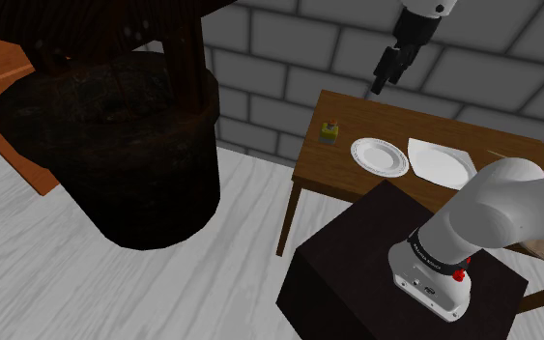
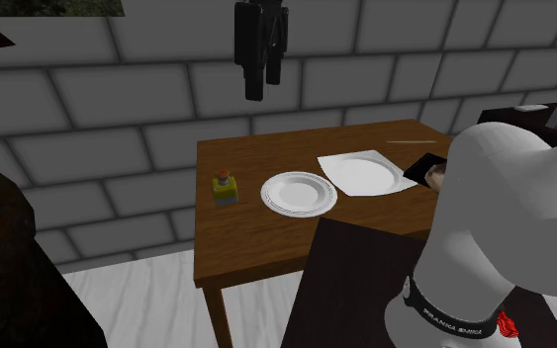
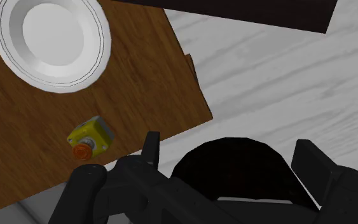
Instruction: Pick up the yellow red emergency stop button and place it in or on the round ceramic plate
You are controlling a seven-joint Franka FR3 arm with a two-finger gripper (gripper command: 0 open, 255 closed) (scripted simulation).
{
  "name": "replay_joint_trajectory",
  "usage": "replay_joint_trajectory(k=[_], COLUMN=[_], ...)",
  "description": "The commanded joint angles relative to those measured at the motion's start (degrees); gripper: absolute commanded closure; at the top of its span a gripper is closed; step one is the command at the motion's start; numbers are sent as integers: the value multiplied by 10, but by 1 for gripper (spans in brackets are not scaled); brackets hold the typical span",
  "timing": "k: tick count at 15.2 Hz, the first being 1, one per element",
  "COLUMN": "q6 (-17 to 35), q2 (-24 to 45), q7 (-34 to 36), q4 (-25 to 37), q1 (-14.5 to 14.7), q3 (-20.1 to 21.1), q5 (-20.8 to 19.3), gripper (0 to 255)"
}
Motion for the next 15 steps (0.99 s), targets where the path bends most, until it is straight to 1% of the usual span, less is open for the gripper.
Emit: replay_joint_trajectory(k=[1,8,15], q6=[0,117,225], q2=[0,105,239], q7=[0,-53,-109], q4=[0,-17,4], q1=[0,-12,-18], q3=[0,-48,-95], q5=[0,-23,-26], gripper=[0,0,0])
